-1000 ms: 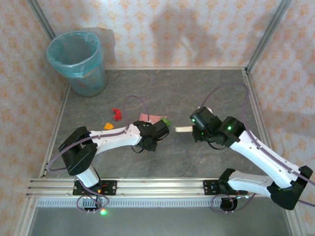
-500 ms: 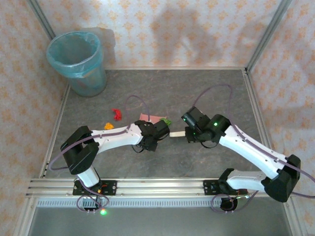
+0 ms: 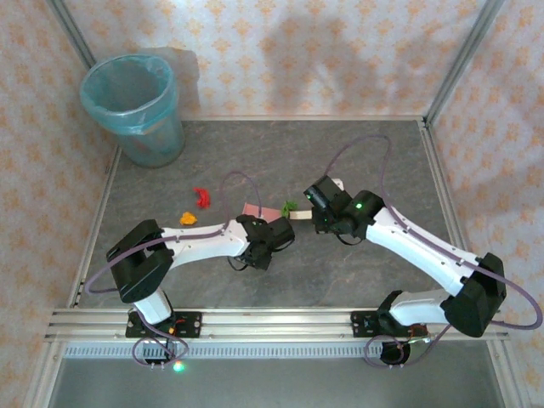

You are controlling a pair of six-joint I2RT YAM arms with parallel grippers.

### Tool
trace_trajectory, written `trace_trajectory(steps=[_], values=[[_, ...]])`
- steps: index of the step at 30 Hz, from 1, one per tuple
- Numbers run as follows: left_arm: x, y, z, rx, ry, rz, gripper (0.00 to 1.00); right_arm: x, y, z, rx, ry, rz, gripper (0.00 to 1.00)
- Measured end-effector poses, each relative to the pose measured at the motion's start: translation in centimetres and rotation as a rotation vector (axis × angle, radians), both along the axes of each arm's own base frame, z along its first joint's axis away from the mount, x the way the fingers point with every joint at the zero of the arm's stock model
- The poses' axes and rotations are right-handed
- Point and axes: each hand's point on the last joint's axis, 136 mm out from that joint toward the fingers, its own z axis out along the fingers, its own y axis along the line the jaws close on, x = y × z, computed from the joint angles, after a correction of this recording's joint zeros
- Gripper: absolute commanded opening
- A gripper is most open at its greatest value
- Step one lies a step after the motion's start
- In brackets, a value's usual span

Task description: Sweep away the paper scraps from the table

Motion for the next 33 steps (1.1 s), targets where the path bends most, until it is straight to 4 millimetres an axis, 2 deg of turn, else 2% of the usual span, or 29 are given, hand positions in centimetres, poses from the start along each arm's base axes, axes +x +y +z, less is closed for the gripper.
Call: trace_trajectory(steps=[4, 9, 14, 18, 23, 25, 29, 33], values=[[-0.2, 0.0, -0.1, 0.004, 0.003, -0.012, 0.00, -0.1, -0.5, 0.7, 0.003, -0.019, 0.001, 0.00], [-0.4, -0.5, 0.0, 0.000, 0.004, -0.039, 0.00, 0.0, -2.5, 3.0, 0.035, -0.082, -0.044, 0.00], [0.2, -1.6, 0.3, -0.009, -0.005, -0.047, 0.00, 1.3, -3.4, 4.1, 0.048, -0.115, -0.097, 0.00], [0.6, -2.0, 0.2, -0.005, -0.005, -0.047, 0.00, 3.6, -1.6, 3.3, 0.028, -0.098, -0.081, 0.00], [0.9, -1.8, -0.2, 0.004, 0.001, -0.041, 0.00, 6.3, 1.2, 1.0, 0.007, -0.053, -0.041, 0.00], [1.2, -1.6, -0.2, 0.003, 0.002, -0.030, 0.00, 6.4, 1.7, 0.3, 0.012, -0.034, -0.023, 0.00], [1.5, -1.2, -0.2, 0.001, 0.004, -0.015, 0.00, 6.3, 2.8, 0.3, 0.058, -0.031, 0.014, 0.00], [1.6, -1.1, -0.2, 0.002, 0.005, -0.016, 0.00, 5.0, 2.8, -0.6, 0.087, -0.010, 0.043, 0.00]])
